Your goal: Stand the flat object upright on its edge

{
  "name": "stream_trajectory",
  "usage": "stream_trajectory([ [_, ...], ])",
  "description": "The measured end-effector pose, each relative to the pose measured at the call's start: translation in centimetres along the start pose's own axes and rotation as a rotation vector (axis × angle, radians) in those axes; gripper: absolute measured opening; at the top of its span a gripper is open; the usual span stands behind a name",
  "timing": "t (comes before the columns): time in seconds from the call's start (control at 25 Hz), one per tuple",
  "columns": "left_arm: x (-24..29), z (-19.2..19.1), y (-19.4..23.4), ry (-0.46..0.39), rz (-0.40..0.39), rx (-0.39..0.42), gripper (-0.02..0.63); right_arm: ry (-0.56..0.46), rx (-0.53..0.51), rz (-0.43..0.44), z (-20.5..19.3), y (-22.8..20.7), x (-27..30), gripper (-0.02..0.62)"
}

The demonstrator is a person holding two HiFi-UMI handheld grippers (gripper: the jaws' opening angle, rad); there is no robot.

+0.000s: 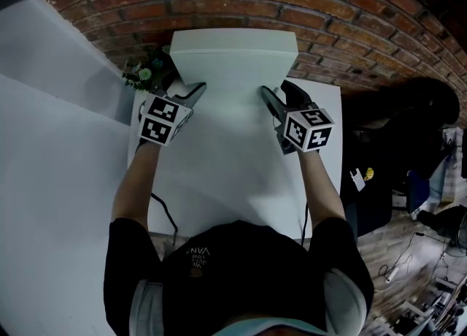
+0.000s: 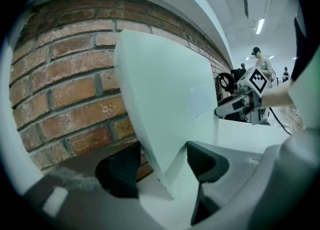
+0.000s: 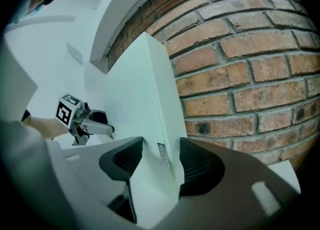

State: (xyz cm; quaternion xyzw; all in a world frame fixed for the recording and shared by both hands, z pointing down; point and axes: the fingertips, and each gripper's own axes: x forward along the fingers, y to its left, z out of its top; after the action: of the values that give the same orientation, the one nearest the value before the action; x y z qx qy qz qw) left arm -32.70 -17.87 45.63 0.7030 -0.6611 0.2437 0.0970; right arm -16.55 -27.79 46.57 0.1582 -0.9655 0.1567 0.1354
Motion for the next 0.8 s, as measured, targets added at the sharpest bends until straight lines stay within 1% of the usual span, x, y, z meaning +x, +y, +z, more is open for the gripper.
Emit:
stream_trajectory([
  [0.2,0.8,0.2,1.0,-0.001,0.009,0.031,0.299,-0.015,0.005,-0.005,0.5,-0.4,0.9,0.232],
  [0.48,1.6,0.1,2.0,0.023,0.018,0.058,0.299,-0.023,0.010,-0.001,0.5,-0.7,1.8,0.229],
  [0.8,2.2,-0.3,2.9,0.032,0.025,0.065,0.298,-0.025,0.022,0.001,0.3,-0.9,3.0,0.227],
])
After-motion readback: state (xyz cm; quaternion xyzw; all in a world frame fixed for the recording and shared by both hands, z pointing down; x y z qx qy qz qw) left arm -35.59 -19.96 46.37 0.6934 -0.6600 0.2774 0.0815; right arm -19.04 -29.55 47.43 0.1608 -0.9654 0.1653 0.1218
